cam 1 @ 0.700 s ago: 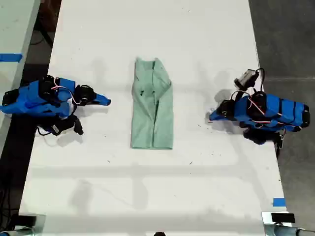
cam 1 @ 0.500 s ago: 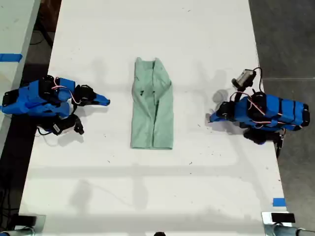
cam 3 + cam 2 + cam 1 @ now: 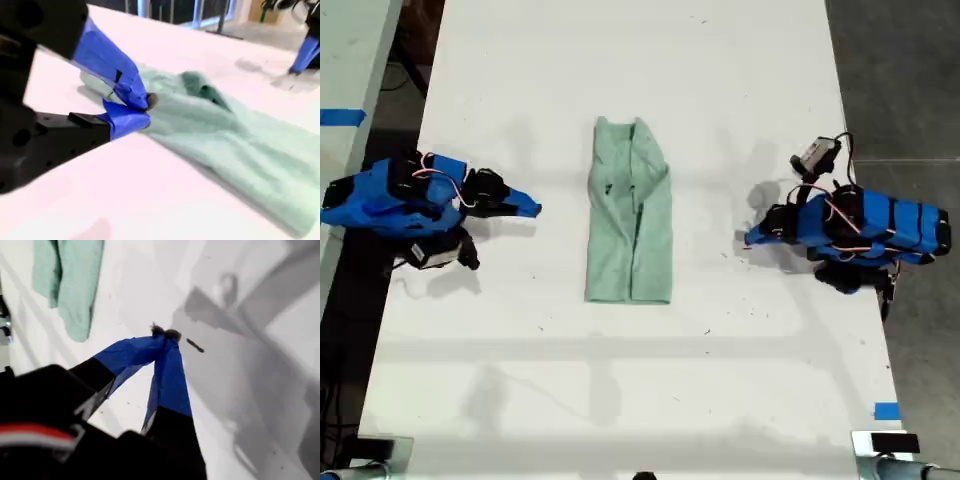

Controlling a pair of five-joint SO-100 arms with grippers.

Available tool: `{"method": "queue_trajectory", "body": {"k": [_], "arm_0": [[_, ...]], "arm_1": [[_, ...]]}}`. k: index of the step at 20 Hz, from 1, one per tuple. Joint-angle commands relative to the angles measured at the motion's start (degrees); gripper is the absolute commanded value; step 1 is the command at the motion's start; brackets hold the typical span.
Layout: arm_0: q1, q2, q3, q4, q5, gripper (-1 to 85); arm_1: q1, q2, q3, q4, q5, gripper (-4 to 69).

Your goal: Fold t shirt

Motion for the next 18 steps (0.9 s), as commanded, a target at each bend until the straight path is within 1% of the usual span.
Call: {"method": "queue_trajectory", "body": {"k": [1,2,3,4,5,6,8,9,10,13,14,15,18], "arm_0": [[9.05,-39.64,-21.27,-9.49,-3.69,1.6],[11.34,-51.24,-29.71,-9.67,-4.75,7.0],[13.36,-61.96,-38.58,-8.61,-4.75,11.6],[15.38,-71.98,-46.58,-7.91,-4.92,14.5],[17.05,-82.18,-54.67,-7.65,-4.66,15.2],[18.19,-92.81,-64.07,-4.57,-4.57,16.4],[19.07,-110.57,-81.91,4.66,-5.89,20.3],[19.34,-115.84,-87.28,7.65,-6.86,20.7],[19.51,-118.83,-90.26,8.79,-7.47,20.8],[19.69,-123.13,-92.29,9.05,-8.70,20.0],[19.42,-124.10,-92.37,9.05,-8.53,17.7],[19.25,-125.16,-92.64,9.05,-8.44,0.0],[19.34,-126.21,-93.96,8.35,-8.17,-0.1]], "arm_1": [[-3.69,-24.70,-15.82,-9.58,-0.35,1.9],[-5.71,-35.07,-22.32,-11.07,1.05,2.9],[-8.00,-44.03,-27.95,-13.54,2.11,5.6],[-10.37,-51.94,-32.96,-15.73,3.43,8.5],[-12.39,-60.47,-39.11,-15.56,4.31,10.9],[-13.97,-68.29,-45.53,-14.68,4.48,13.6],[-16.17,-81.56,-55.46,-15.47,2.55,16.6],[-16.52,-87.01,-59.33,-16.00,1.85,17.1],[-16.70,-91.85,-62.93,-16.08,1.41,17.1],[-17.67,-103.45,-74.53,-14.06,-0.44,18.4],[-17.84,-106.44,-78.40,-12.83,-0.97,19.0],[-18.19,-109.16,-81.91,-11.69,-1.49,19.8],[-18.98,-115.58,-89.30,-10.11,-2.11,21.6]]}}
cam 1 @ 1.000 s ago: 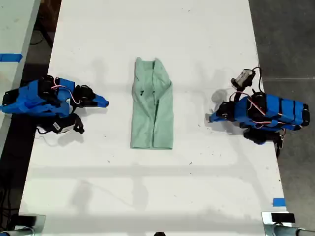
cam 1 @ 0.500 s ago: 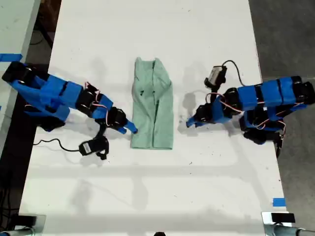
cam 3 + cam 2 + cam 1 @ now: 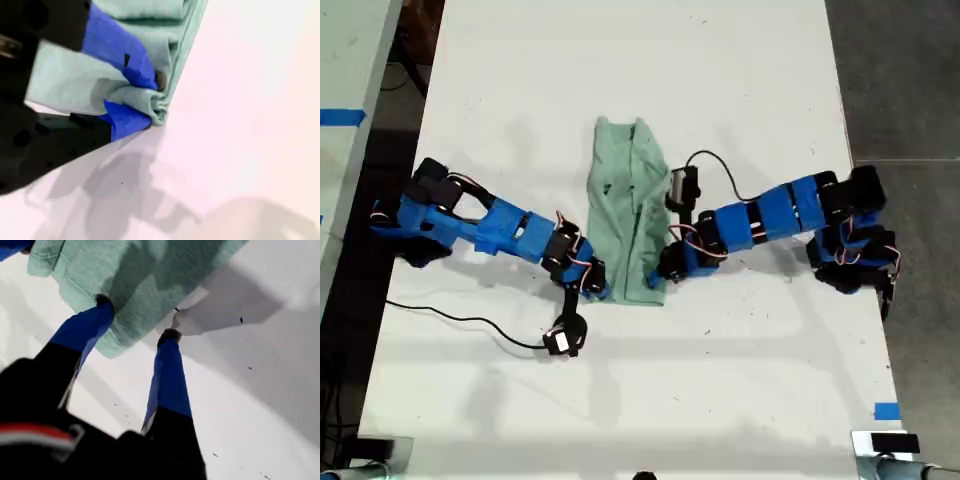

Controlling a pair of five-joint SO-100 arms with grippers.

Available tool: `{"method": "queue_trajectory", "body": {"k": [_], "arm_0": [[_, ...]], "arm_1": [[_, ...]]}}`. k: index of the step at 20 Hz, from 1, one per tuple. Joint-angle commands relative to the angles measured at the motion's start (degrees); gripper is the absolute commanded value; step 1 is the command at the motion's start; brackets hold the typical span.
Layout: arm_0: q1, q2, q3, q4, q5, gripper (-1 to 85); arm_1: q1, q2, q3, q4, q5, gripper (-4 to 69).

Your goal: Fold t shirt

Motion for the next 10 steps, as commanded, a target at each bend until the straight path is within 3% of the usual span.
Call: {"method": "queue_trajectory", "body": {"k": [1,4,7,10], "arm_0": [[0.26,0.35,-2.99,0.26,-0.18,-0.1],[0.26,0.26,-3.43,0.26,0.18,-0.1],[0.88,0.35,-4.75,0.53,0.97,-0.1],[2.55,0.97,-13.36,5.54,1.49,-0.1]], "arm_1": [[-1.58,-3.16,-7.91,1.14,-1.41,22.1],[-1.67,-8.35,-11.69,4.13,-0.09,2.1],[-2.81,-9.40,-12.92,8.96,3.96,2.2],[-4.66,-7.47,-21.18,16.87,4.75,2.2]]}}
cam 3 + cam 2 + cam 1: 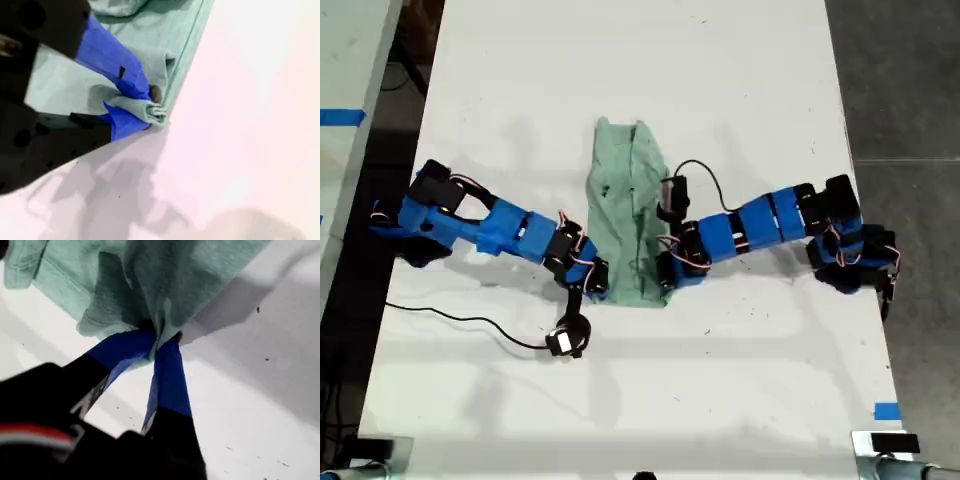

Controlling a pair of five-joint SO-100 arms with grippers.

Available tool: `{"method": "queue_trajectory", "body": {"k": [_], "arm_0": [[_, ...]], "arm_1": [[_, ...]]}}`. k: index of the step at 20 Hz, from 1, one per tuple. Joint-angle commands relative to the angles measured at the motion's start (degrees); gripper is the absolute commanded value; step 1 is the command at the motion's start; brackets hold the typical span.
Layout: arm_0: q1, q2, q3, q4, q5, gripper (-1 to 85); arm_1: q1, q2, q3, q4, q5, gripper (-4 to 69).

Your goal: Fold t shirt

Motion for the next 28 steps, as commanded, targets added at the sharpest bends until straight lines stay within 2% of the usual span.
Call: {"method": "queue_trajectory", "body": {"k": [1,4,8,12,13,15,16,17,18,21,23,24,25,27,28], "arm_0": [[1.76,2.99,-9.58,3.69,2.20,-0.1],[-5.80,12.74,-11.07,7.91,5.27,-0.1],[-23.47,18.54,-9.93,15.47,10.72,-0.1],[-41.13,13.54,-8.35,17.58,16.96,-0.1],[-44.12,11.87,-8.79,17.49,18.72,2.1],[-48.34,10.72,-9.32,17.84,23.03,24.3],[-50.10,10.81,-9.67,18.63,25.93,31.0],[-51.59,11.25,-10.37,19.69,28.39,31.9],[-52.91,12.74,-10.37,20.57,30.32,31.6],[-57.13,21.18,-8.79,22.68,33.57,27.8],[-60.12,30.41,-7.56,22.68,35.51,16.4],[-60.82,35.77,-7.47,22.68,35.95,0.0],[-60.56,42.54,-7.38,22.68,37.27,-0.1],[-54.32,59.33,-5.80,22.59,37.44,-0.1],[-48.43,68.64,-3.96,22.32,35.24,-0.1]], "arm_1": [[-1.23,3.78,-10.81,7.91,-0.97,2.2],[6.68,9.84,-19.07,13.18,-8.09,2.2],[24.35,15.29,-17.58,11.60,-17.23,2.2],[38.06,14.15,-17.84,8.09,-24.26,2.2],[40.52,13.54,-18.28,7.73,-25.84,4.2],[44.82,13.36,-18.72,8.61,-27.86,23.1],[46.85,13.36,-19.51,10.20,-29.18,31.7],[48.69,13.71,-20.21,11.60,-30.41,37.0],[50.45,14.59,-20.48,12.74,-31.46,37.3],[55.46,18.02,-20.57,18.02,-33.66,35.5],[56.87,22.32,-19.95,22.06,-34.63,30.9],[56.51,26.10,-18.11,22.68,-35.95,13.4],[54.76,31.11,-15.21,23.47,-36.39,2.1],[48.60,45.88,-4.39,23.64,-34.45,2.1],[45.00,54.84,1.93,23.55,-31.64,2.2]]}}
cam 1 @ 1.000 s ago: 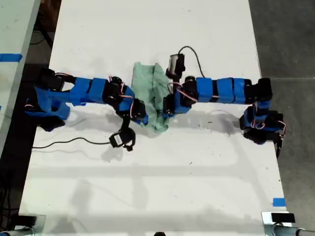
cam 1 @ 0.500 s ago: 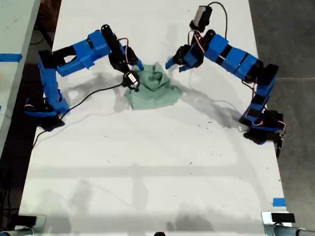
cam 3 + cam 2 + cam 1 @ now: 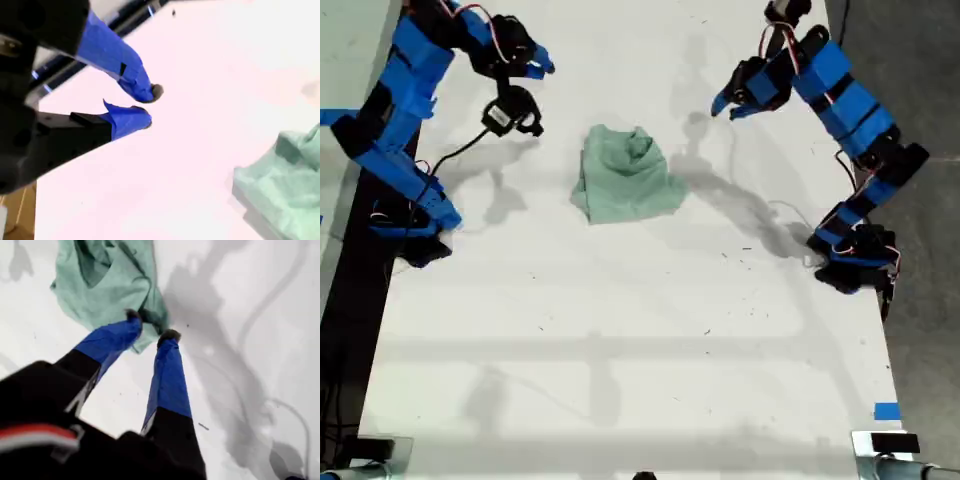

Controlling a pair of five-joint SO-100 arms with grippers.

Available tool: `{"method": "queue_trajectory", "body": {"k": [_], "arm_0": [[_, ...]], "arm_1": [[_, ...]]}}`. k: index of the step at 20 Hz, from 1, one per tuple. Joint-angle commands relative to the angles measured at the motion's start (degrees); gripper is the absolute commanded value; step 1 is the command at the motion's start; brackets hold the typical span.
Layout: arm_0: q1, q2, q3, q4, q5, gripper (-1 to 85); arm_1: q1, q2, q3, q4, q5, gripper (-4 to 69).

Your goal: Fold t shirt

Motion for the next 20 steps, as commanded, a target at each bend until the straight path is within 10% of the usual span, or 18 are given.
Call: {"method": "queue_trajectory", "body": {"k": [1,6,11,20], "arm_0": [[14.68,29.00,3.96,-0.88,-4.75,-0.1],[36.47,77.08,60.56,-20.39,-21.27,-0.1],[43.86,89.38,106.35,-40.78,-27.60,3.3],[39.99,89.74,115.22,-29.53,-26.28,11.5]], "arm_1": [[-10.37,26.63,13.97,-0.26,6.42,2.2],[-31.64,63.81,55.11,-12.92,21.88,1.9],[-34.54,95.01,93.87,-22.85,21.53,2.2],[-33.05,95.19,111.62,-20.21,23.03,15.3]]}}
